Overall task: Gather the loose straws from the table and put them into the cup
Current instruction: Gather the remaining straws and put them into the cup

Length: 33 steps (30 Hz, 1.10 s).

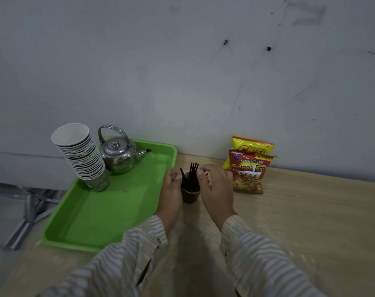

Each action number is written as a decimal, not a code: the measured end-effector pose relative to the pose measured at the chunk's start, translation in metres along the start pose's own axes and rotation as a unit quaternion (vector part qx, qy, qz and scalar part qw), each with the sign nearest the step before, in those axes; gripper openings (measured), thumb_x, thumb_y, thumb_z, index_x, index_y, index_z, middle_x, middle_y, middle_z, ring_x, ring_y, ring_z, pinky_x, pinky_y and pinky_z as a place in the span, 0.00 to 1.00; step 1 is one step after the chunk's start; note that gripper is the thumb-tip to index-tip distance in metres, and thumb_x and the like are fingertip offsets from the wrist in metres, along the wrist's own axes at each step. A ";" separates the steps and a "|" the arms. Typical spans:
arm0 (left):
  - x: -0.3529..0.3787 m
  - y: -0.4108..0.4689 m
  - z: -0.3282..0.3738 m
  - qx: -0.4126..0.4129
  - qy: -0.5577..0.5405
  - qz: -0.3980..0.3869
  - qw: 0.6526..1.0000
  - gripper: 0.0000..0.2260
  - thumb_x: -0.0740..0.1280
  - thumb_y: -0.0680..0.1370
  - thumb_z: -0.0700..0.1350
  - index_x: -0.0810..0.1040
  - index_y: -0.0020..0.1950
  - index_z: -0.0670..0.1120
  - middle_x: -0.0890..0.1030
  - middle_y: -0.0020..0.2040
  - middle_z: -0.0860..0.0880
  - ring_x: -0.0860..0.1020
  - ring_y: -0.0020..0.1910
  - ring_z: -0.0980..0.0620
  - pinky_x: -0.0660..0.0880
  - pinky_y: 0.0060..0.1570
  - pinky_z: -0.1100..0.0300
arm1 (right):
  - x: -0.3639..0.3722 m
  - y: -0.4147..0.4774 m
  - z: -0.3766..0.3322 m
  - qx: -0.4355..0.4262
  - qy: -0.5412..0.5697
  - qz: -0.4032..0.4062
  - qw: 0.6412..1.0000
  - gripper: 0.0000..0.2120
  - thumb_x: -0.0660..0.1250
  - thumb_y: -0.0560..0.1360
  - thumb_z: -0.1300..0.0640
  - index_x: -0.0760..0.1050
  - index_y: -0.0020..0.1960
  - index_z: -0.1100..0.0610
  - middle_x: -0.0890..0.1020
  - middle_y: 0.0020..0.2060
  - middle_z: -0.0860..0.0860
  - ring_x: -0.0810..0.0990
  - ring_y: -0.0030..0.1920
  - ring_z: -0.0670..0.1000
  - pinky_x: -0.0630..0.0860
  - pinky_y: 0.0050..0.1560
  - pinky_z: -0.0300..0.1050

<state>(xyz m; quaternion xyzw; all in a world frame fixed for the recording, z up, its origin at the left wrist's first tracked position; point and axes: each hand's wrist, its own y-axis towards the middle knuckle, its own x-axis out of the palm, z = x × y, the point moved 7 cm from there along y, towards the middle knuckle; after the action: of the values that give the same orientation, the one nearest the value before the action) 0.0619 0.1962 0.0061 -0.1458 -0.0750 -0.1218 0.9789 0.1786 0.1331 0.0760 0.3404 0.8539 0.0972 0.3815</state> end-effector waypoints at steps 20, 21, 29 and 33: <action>0.033 -0.126 -0.084 0.110 0.500 -0.059 0.857 0.23 0.56 0.79 0.48 0.60 0.73 0.43 0.61 0.76 0.42 0.54 0.76 0.44 0.51 0.75 0.52 | -0.070 -0.138 0.093 0.144 -0.185 -0.196 0.952 0.13 0.61 0.74 0.50 0.72 0.58 0.48 0.77 0.56 0.49 0.71 0.57 0.53 0.66 0.58 0.51; 0.036 -0.130 -0.092 0.108 0.530 -0.065 0.838 0.24 0.55 0.79 0.49 0.59 0.74 0.44 0.59 0.77 0.43 0.52 0.76 0.44 0.50 0.75 0.51 | -0.072 -0.144 0.098 0.146 -0.191 -0.204 0.949 0.14 0.61 0.74 0.50 0.71 0.58 0.48 0.77 0.57 0.49 0.71 0.57 0.53 0.66 0.58 0.52; 0.039 -0.148 -0.122 0.106 0.635 -0.071 0.762 0.27 0.51 0.79 0.53 0.51 0.75 0.45 0.51 0.78 0.45 0.47 0.77 0.45 0.46 0.75 0.48 | -0.080 -0.168 0.119 0.139 -0.225 -0.244 0.933 0.16 0.60 0.74 0.50 0.70 0.61 0.49 0.76 0.58 0.52 0.71 0.58 0.55 0.69 0.57 0.51; 0.038 -0.150 -0.125 0.119 0.638 -0.062 0.759 0.27 0.51 0.79 0.54 0.51 0.75 0.45 0.51 0.79 0.45 0.47 0.77 0.45 0.45 0.75 0.48 | -0.081 -0.165 0.122 0.148 -0.234 -0.252 0.927 0.19 0.61 0.74 0.48 0.69 0.63 0.52 0.74 0.60 0.54 0.70 0.59 0.56 0.69 0.58 0.52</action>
<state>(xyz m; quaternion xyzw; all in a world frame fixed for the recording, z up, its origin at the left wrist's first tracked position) 0.0729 0.0113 -0.0650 0.0879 0.5440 -0.2370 0.8001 0.2216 -0.0547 -0.0311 0.1799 0.8025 -0.2126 0.5278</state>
